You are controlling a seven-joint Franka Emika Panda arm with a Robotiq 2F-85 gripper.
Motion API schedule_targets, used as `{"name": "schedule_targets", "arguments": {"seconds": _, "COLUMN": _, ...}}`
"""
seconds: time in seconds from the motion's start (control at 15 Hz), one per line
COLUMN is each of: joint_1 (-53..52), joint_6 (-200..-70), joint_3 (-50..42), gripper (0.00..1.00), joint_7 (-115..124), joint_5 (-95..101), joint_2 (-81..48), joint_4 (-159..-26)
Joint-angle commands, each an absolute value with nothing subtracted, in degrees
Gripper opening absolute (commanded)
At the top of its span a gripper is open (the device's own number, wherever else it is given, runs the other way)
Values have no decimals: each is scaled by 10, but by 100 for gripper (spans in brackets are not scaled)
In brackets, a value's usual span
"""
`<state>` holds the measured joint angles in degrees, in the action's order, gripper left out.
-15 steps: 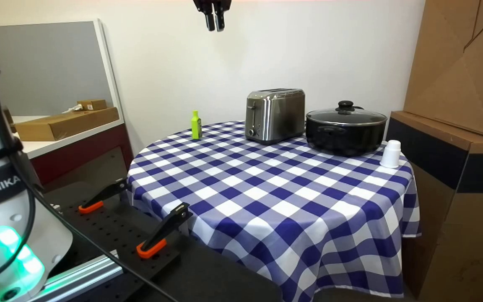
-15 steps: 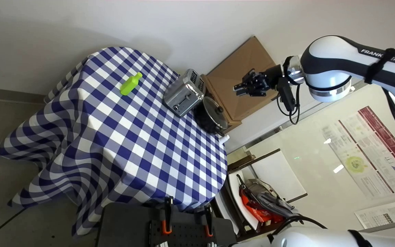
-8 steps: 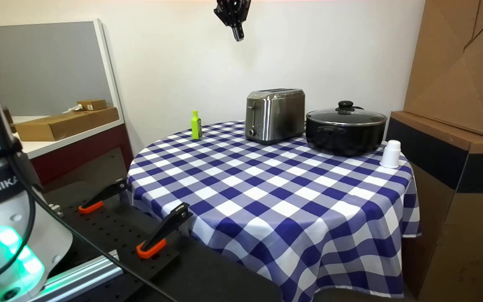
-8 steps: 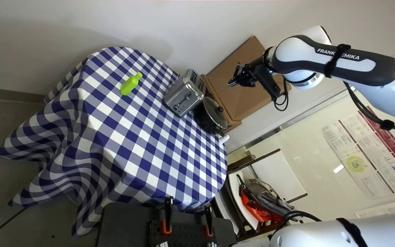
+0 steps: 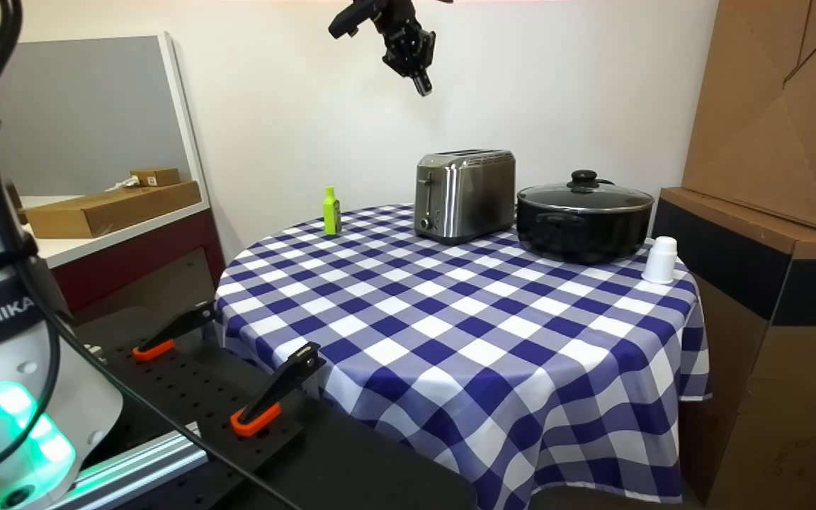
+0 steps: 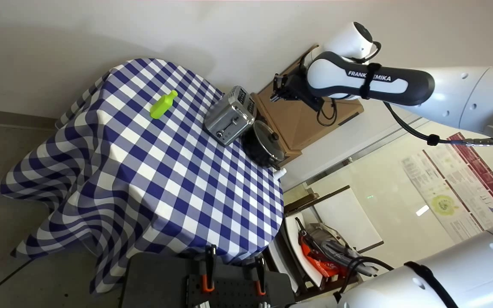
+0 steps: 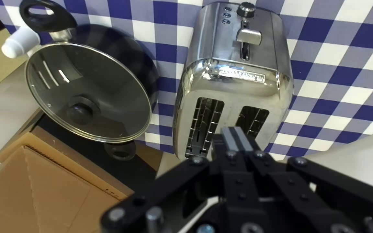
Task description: Push down the toaster lever
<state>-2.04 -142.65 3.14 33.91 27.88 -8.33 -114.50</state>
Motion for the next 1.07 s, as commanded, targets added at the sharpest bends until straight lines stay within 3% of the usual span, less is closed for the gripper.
{"name": "schedule_targets", "arguments": {"seconds": 0.0, "joint_1": -51, "joint_6": -1453, "joint_3": 11, "gripper": 0, "joint_7": 356, "joint_5": 294, "joint_2": -134, "joint_4": -1103}}
{"name": "schedule_targets", "arguments": {"seconds": 1.0, "joint_1": -83, "joint_6": -1496, "joint_3": -26, "gripper": 0, "joint_7": 317, "joint_5": 245, "joint_2": -226, "joint_4": -1083}}
